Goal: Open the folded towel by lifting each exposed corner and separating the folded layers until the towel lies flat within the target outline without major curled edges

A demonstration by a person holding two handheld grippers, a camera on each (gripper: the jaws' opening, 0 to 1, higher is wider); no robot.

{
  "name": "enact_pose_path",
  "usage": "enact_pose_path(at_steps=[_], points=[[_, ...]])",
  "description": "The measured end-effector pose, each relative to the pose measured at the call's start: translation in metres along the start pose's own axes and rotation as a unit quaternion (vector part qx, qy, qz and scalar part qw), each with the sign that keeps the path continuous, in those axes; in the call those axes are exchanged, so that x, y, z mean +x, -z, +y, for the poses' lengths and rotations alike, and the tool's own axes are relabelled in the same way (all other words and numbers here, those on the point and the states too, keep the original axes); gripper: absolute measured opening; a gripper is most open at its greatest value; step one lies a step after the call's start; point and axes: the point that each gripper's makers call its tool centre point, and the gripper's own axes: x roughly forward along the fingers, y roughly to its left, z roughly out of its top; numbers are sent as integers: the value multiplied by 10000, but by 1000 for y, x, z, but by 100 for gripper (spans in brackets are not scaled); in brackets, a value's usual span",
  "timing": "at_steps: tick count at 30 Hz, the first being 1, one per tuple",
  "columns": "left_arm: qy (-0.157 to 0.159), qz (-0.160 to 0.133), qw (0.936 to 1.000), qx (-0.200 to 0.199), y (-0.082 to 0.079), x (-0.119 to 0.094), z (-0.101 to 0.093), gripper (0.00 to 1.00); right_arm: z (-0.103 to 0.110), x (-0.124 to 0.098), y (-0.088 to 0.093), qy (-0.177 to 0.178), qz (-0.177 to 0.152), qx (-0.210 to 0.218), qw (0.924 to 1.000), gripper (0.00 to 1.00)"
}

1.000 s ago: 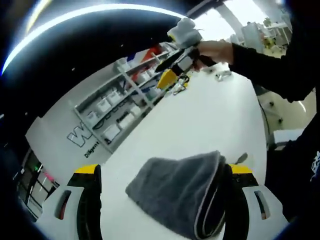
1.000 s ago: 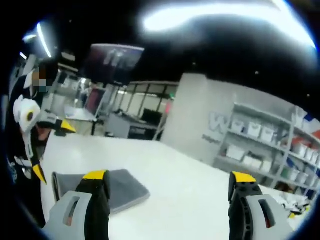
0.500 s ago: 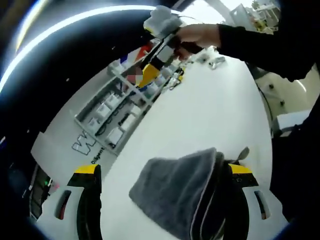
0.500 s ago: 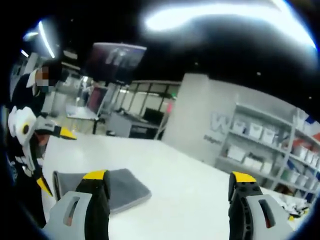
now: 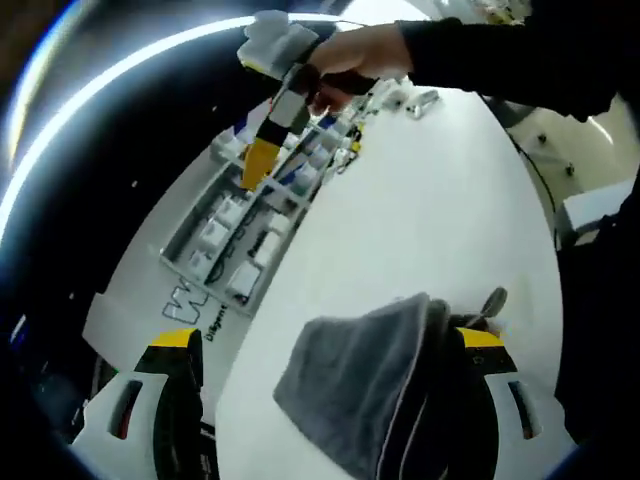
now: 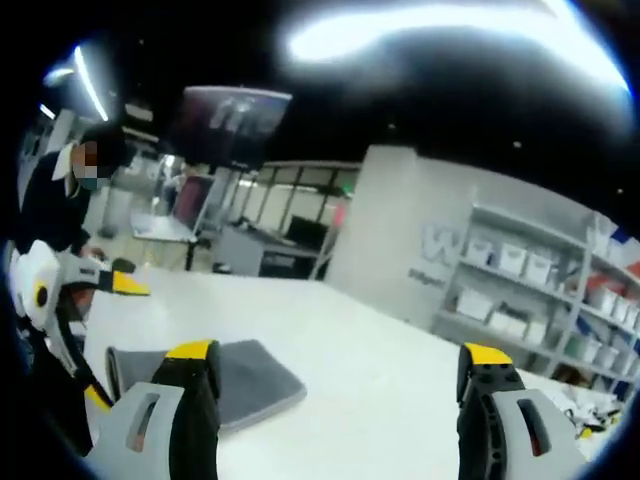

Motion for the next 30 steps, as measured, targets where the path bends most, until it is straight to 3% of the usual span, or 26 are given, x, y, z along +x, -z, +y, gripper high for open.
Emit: enact_pose_path(at_steps=[8, 19, 25, 30], points=[[-240, -28, 9995, 182, -5, 3, -3, 100, 4, 0, 0, -61, -4, 39, 10000, 99], [-330, 3, 9989, 324, -8, 8, -5, 100, 10, 3, 0, -202, -46, 247, 9995, 99], [-238, 58, 9990, 367, -6, 11, -13, 94, 14, 7, 3, -386, -48, 742, 9965, 93], [-317, 116, 9973, 644, -7, 15, -13, 89, 7, 15, 9, -353, 60, 1125, 9930, 96]])
